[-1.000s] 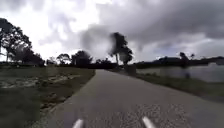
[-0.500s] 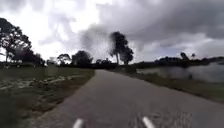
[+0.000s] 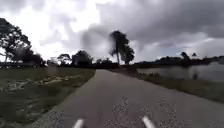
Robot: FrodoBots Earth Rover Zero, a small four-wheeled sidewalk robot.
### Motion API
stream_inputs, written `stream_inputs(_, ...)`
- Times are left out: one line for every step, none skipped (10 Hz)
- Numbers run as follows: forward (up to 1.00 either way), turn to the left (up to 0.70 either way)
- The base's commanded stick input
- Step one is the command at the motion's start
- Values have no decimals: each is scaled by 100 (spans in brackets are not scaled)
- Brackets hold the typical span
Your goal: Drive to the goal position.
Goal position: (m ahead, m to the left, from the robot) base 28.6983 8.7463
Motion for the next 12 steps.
stream_inputs(70,0)
stream_inputs(70,0)
stream_inputs(70,0)
stream_inputs(70,0)
stream_inputs(70,0)
stream_inputs(70,0)
stream_inputs(70,0)
stream_inputs(70,0)
stream_inputs(70,0)
stream_inputs(70,0)
stream_inputs(70,0)
stream_inputs(70,0)
